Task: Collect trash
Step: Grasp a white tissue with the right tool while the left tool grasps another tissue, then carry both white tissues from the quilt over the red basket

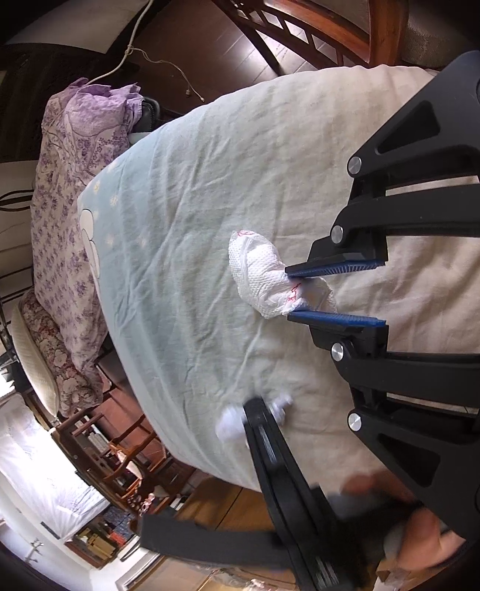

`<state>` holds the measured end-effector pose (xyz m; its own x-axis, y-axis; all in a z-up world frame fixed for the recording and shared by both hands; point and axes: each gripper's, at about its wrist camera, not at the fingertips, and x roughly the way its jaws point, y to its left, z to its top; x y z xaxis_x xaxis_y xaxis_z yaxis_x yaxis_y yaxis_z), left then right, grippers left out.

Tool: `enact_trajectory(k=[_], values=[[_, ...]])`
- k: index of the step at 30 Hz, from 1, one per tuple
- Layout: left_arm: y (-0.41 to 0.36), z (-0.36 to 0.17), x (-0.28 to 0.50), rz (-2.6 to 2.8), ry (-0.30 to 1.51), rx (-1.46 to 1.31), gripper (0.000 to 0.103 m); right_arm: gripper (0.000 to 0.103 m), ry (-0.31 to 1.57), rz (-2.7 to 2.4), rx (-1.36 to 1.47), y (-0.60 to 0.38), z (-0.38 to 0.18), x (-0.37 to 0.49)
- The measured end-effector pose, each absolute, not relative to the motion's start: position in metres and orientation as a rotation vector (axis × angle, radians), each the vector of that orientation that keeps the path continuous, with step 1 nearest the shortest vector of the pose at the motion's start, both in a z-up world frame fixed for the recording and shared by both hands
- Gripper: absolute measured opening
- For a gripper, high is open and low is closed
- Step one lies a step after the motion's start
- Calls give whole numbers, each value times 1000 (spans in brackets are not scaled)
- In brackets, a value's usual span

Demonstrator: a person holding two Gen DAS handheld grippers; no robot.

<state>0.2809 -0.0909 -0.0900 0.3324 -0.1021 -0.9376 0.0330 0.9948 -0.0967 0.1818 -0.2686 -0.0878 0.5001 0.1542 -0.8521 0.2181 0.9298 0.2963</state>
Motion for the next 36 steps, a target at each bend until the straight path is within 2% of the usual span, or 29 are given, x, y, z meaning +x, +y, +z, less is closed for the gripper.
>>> enact_trajectory(k=[4, 7, 9, 11, 13, 24, 36], values=[[-69, -83, 259, -97, 1234, -81, 28, 32, 1050, -44, 371, -265, -89, 182], [-52, -79, 238, -96, 1232, -91, 28, 32, 1048, -48, 320, -258, -91, 183], [-38, -76, 221, -92, 1230, -102, 28, 29, 1038, -53, 293, -255, -90, 182], [-26, -74, 207, -81, 1222, -113, 28, 21, 1023, -65, 272, -254, -88, 180], [-11, -70, 190, -71, 1211, -127, 28, 19, 1017, -75, 274, -252, -87, 176], [77, -66, 117, 0, 1207, -221, 28, 18, 951, 68, 293, -192, -63, 124], [111, -44, 76, 5, 1133, -202, 28, 18, 967, 252, 231, -122, -49, 82]])
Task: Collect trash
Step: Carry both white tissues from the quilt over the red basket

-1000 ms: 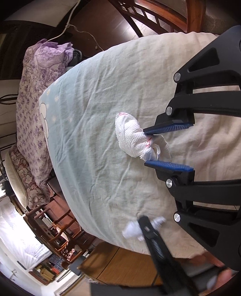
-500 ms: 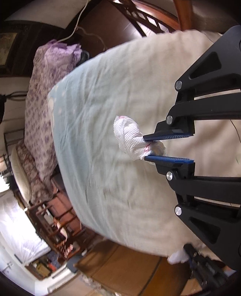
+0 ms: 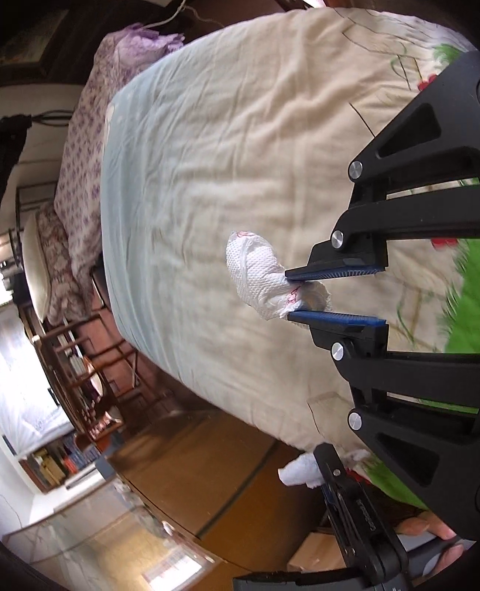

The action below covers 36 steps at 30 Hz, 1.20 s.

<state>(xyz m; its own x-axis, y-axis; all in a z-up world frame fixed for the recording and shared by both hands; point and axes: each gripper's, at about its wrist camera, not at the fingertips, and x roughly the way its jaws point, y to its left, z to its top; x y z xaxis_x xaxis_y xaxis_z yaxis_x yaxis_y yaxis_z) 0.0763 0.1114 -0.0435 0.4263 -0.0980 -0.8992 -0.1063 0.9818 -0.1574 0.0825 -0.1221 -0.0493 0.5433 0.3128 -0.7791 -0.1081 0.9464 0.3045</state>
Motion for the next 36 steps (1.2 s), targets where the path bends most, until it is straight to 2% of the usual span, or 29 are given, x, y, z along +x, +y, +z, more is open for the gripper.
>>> enact_trajectory(k=[8, 25, 36], values=[[158, -41, 55, 57, 1110, -255, 28, 18, 993, 365, 126, -72, -34, 69], [308, -57, -9, 298, 1113, -411, 28, 18, 1031, 773, -266, 137, -6, 14], [400, -75, -47, 470, 1122, -526, 28, 18, 1117, 938, -401, 241, -33, -3]])
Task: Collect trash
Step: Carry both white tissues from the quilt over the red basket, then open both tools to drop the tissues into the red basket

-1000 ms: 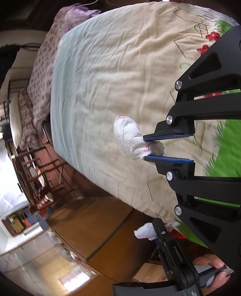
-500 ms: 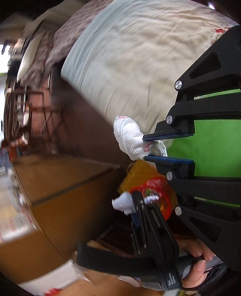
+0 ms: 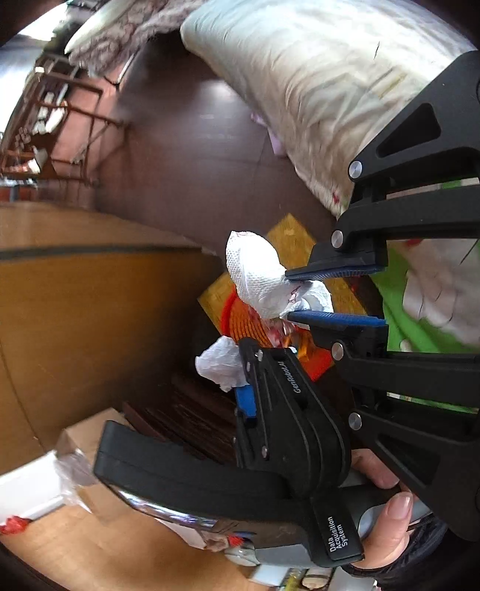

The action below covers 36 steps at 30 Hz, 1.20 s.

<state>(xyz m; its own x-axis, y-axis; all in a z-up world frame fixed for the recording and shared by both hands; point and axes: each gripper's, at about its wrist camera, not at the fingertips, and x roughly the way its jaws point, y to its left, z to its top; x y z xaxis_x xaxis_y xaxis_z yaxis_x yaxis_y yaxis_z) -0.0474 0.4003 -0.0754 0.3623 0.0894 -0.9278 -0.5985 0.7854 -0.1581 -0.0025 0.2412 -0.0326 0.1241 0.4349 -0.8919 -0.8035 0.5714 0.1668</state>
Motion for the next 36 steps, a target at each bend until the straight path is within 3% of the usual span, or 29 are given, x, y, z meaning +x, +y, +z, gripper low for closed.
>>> enact_trajectory(k=[18, 36], values=[[439, -125, -62, 559, 1199, -596, 28, 18, 1265, 983, -419, 305, -93, -14], [448, -153, -71, 599, 1254, -604, 30, 21, 1270, 943, -455, 317, -129, -8]])
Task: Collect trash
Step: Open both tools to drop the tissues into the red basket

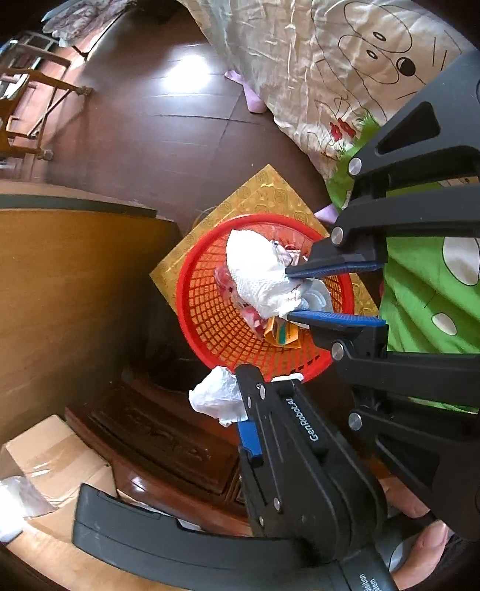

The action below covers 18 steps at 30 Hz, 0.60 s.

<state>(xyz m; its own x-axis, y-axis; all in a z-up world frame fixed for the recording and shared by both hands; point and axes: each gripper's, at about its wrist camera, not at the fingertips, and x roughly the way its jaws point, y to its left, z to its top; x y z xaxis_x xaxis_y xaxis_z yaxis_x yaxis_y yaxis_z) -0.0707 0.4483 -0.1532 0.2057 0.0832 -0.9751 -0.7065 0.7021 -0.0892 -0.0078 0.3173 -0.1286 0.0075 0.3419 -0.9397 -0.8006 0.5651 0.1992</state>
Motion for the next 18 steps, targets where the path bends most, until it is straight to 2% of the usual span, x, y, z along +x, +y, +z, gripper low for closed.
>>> enact_trajectory(k=[4, 5, 6, 7, 8, 15, 18], values=[[452, -156, -71, 617, 1257, -605, 32, 22, 1269, 969, -464, 321, -130, -10], [452, -157, -71, 622, 1260, -605, 35, 25, 1267, 970, -466, 321, -130, -11], [453, -158, -72, 631, 1263, -607, 42, 30, 1256, 963, -468, 321, -128, -11], [454, -159, -72, 643, 1270, -610, 52, 39, 1250, 960, -467, 321, -129, -11], [455, -159, -73, 650, 1269, -613, 54, 42, 1247, 959, -463, 320, -128, -10], [454, -157, -76, 666, 1271, -611, 59, 44, 1235, 940, -440, 315, -126, -5], [455, -155, -77, 678, 1271, -605, 64, 50, 1234, 928, -446, 314, -126, -5]])
